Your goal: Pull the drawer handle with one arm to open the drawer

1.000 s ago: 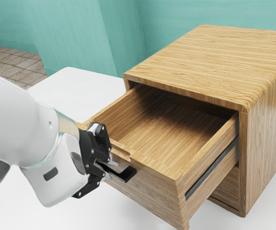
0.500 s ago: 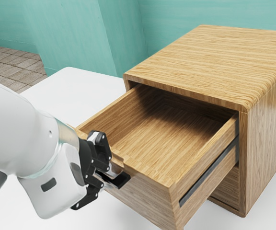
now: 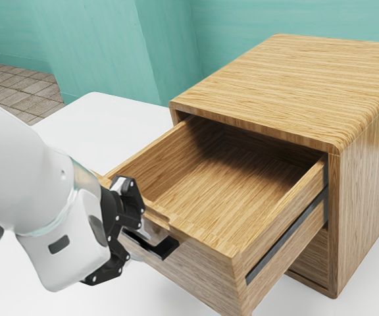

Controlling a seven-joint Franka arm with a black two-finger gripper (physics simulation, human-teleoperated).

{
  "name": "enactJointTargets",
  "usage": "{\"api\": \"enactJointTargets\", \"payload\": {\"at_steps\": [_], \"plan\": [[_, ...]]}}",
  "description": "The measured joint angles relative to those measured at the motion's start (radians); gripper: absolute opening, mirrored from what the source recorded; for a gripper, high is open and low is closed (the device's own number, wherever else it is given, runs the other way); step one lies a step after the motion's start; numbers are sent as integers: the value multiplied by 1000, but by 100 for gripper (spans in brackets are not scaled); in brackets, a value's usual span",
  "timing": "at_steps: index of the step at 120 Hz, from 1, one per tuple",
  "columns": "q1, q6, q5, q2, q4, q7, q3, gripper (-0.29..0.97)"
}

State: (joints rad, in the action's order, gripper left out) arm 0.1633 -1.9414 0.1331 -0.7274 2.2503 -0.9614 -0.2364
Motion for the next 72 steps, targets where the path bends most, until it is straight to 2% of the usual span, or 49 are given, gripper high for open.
{"api": "enactJointTargets", "payload": {"at_steps": [25, 44, 51, 54, 64, 72], "plan": [[-1, 17, -2, -1, -7, -6, 1, 21], [-1, 68, 2, -4, -114, -9, -13, 26], [-1, 120, 2, 28, -265, -9, -48, 29], [-5, 160, 1, 82, -383, -4, -48, 32], [-51, 361, 0, 339, -846, 54, 58, 44], [-156, 496, -24, 456, -993, 150, 104, 51]]}}
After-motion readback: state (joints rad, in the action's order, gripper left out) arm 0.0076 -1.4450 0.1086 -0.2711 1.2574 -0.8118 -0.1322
